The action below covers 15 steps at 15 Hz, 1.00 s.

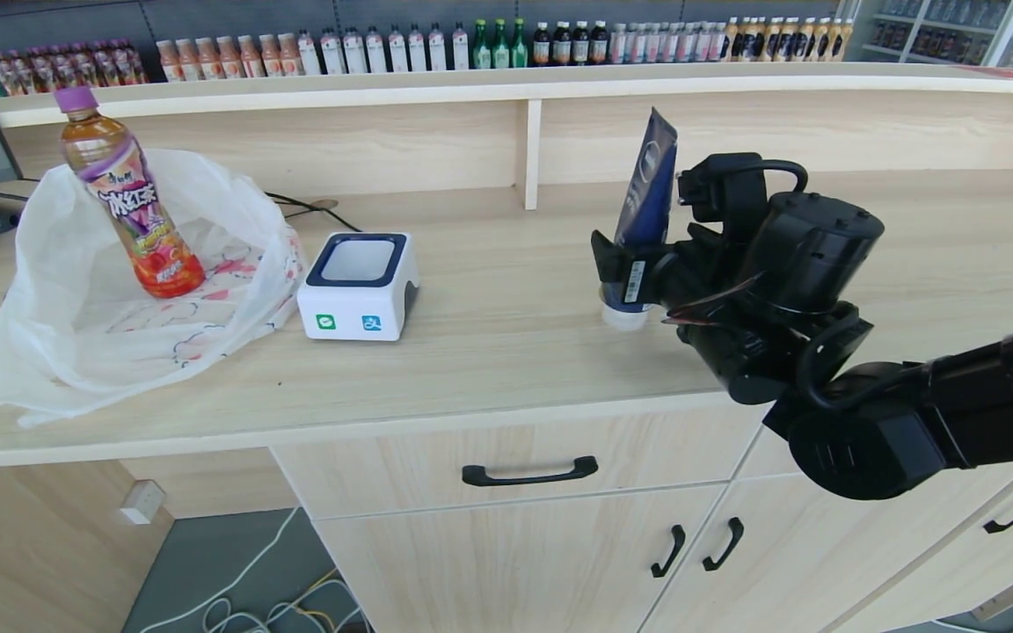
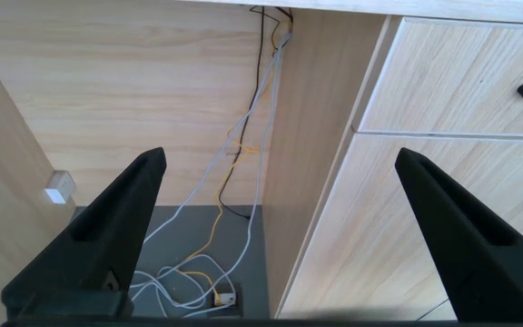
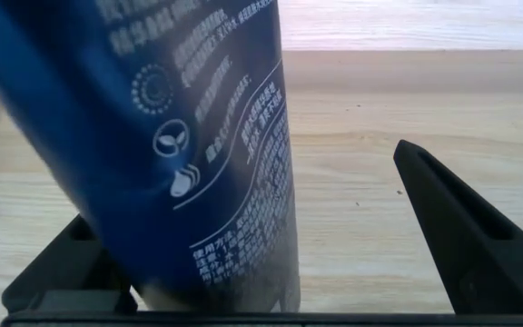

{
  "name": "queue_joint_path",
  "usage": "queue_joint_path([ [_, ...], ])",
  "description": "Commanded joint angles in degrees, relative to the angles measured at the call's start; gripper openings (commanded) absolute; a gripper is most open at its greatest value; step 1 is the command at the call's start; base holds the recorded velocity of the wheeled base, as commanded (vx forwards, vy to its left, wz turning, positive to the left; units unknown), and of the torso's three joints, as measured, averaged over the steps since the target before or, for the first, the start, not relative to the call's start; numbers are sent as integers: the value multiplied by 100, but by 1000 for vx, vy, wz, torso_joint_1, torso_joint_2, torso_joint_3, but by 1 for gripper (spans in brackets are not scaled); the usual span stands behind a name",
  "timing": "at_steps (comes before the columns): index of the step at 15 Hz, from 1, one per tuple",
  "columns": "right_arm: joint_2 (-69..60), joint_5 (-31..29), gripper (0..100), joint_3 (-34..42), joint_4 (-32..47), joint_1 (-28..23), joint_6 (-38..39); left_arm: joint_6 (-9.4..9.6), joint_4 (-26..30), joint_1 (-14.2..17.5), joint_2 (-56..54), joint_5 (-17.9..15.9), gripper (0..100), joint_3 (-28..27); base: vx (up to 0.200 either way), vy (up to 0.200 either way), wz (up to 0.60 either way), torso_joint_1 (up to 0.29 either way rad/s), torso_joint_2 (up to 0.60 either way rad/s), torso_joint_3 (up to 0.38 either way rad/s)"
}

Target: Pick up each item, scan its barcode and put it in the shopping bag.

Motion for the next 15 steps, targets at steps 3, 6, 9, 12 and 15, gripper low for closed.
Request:
queue_joint_path([
  [3, 100, -7, 100, 1, -14, 9, -2, -1, 0, -1, -1, 1, 100, 0, 0, 0, 0, 0, 0, 0],
  [6, 108, -7, 0, -16, -5, 9, -2, -1, 0, -1, -1, 1, 100, 0, 0, 0, 0, 0, 0, 0],
  [9, 91, -7, 0, -60, -14, 18, -2, -1, 0, -1, -1, 1, 100, 0, 0, 0, 0, 0, 0, 0],
  [12, 64, 2, 0, -69, -22, 18, -2, -1, 0, -1, -1, 1, 100, 0, 0, 0, 0, 0, 0, 0],
  [15, 20, 2, 0, -60, -31, 26, -10, -1, 0, -1, -1, 1, 100, 0, 0, 0, 0, 0, 0, 0],
])
